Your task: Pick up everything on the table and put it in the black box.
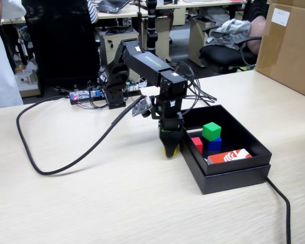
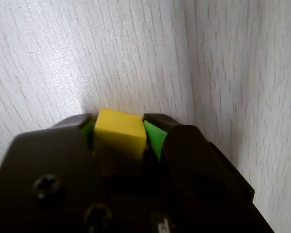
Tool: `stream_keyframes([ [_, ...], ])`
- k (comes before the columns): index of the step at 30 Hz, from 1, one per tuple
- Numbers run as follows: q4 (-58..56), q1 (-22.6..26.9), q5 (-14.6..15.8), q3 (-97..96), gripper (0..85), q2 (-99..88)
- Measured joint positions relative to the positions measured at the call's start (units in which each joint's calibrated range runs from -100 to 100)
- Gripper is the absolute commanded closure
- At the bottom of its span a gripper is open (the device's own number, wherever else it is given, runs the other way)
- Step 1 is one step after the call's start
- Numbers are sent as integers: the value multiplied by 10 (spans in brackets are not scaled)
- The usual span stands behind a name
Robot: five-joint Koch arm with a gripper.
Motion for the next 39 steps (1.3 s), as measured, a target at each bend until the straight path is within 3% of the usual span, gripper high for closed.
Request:
stream_keyframes([
  [8, -2, -4, -8, 7, 750, -16],
  [14, -4, -7, -38, -36, 750, -308],
  [18, -5, 6, -54, 34, 749, -344],
  [31, -9, 36, -61, 176, 738, 0],
  [32, -9, 39, -60, 178, 629, 14],
  [34, -9, 41, -58, 177, 488, 16],
  [36, -9, 42, -58, 178, 390, 14],
  [39, -6, 43, -58, 116, 387, -40],
])
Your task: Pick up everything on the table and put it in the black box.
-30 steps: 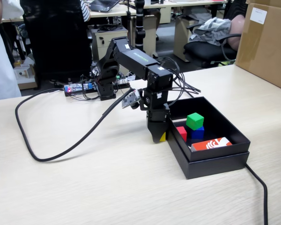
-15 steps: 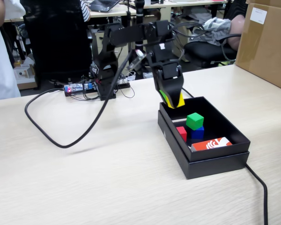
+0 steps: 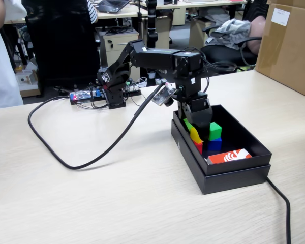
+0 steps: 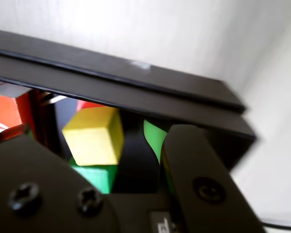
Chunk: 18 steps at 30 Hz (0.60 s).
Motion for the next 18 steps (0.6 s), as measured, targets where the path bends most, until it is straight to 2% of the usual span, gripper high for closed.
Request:
stream_keyframes([
  [8, -4, -28, -1, -211, 387, -528],
  [15, 14, -68, -26, -494, 356, -914],
  [18, 84, -87, -42, -670, 356, -1045],
])
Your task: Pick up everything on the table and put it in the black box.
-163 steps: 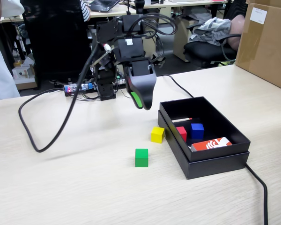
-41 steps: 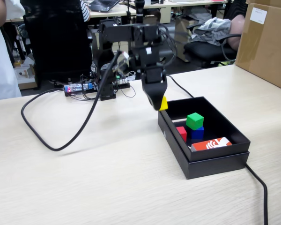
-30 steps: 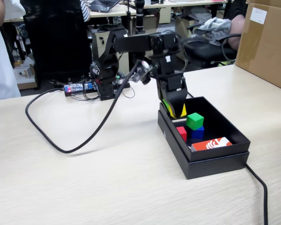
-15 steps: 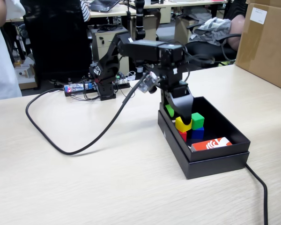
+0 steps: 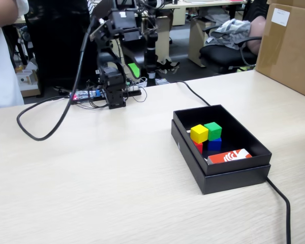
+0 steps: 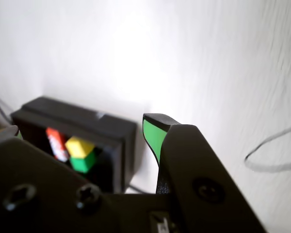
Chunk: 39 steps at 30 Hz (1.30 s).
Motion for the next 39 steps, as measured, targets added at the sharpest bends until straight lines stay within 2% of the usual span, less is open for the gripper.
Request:
stream_keyframes([
  [5, 106, -38, -35, -196, 323, -117],
  [11, 162, -49, -45, -327, 321, -118],
  [22, 551, -37, -67, -645, 343, -128],
  [26, 646, -37, -67, -710, 343, -131],
  [39, 668, -40, -67, -725, 354, -131],
])
